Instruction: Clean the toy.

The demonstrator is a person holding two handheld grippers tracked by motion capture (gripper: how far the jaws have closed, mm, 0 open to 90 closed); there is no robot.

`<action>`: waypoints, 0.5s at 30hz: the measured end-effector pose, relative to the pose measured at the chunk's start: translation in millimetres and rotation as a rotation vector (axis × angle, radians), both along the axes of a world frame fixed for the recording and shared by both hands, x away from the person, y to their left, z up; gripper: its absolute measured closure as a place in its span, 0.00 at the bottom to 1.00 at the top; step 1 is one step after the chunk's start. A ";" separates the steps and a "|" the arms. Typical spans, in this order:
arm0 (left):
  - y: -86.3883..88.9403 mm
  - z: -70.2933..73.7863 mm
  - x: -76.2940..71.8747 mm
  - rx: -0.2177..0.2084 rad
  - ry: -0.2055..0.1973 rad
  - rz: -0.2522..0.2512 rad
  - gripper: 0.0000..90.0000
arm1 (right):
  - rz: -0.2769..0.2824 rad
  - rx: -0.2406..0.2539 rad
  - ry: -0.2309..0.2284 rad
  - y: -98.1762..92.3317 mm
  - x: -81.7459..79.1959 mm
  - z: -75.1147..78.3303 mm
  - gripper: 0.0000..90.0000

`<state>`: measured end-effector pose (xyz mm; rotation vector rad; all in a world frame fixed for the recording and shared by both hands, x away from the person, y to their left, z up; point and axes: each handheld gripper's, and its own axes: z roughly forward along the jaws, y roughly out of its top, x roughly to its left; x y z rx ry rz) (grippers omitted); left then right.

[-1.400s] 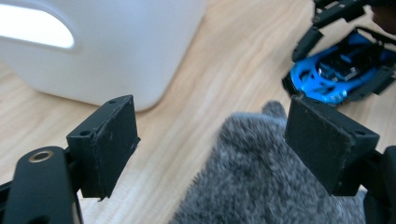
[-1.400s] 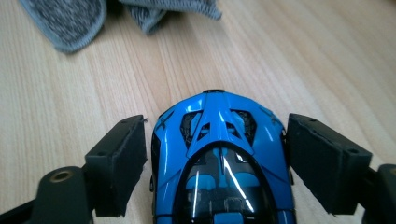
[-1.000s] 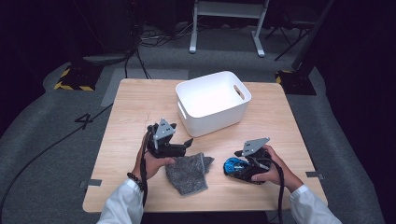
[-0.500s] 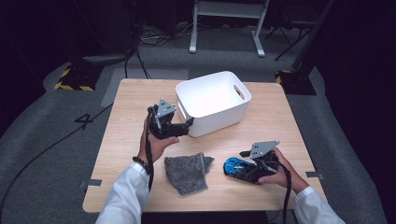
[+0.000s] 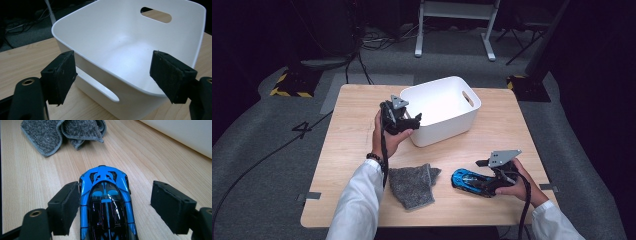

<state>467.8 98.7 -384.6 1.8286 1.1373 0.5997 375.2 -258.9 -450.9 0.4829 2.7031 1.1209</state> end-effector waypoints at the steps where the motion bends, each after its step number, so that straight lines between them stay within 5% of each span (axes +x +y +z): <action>1: 0.1 -0.6 2.0 0.001 0.005 0.005 0.24 | 0.002 0.001 0.000 -0.4 -0.3 0.3 0.26; 11: -12.8 -14.6 23.8 0.058 0.104 0.049 0.28 | -0.018 -0.001 -0.002 -10.5 -2.5 -0.7 0.27; 15: -10.0 -15.5 28.7 0.029 0.104 0.055 0.36 | -0.021 0.008 -0.004 -11.9 -2.3 1.0 0.28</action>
